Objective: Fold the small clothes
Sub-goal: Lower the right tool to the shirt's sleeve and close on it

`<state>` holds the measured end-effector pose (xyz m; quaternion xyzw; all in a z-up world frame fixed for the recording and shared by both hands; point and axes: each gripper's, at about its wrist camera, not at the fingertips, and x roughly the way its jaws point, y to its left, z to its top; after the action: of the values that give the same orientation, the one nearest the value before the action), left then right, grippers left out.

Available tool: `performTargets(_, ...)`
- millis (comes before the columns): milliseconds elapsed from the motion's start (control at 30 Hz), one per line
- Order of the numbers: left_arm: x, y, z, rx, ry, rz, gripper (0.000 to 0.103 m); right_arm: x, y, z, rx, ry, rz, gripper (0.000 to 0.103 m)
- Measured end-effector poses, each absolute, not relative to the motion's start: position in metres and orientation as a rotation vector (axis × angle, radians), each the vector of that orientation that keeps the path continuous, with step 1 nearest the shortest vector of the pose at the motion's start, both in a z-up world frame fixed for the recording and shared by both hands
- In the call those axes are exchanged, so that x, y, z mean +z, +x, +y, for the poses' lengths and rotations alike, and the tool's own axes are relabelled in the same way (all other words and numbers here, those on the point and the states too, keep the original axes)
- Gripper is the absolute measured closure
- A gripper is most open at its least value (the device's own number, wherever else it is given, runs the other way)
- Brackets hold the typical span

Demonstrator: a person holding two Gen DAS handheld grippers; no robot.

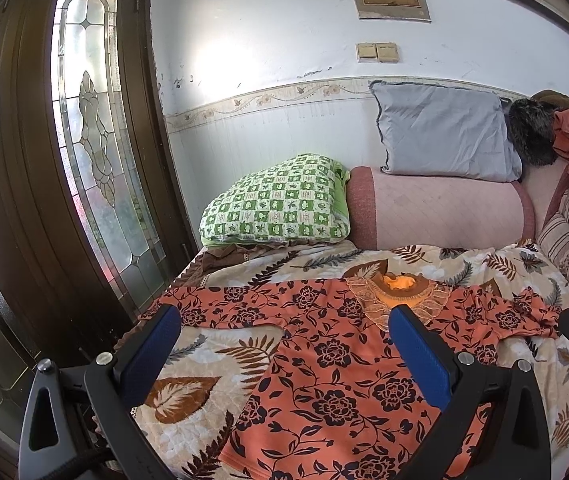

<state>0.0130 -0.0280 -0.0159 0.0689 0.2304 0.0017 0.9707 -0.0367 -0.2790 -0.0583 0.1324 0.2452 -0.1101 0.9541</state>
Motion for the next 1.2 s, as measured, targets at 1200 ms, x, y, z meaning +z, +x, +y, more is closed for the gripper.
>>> performTargets(1200,-0.192,0.235,-0.090,-0.001,0.091,0.795,0.000,-0.193,0.077,-0.501,-0.522,0.276,0.788,0.000)
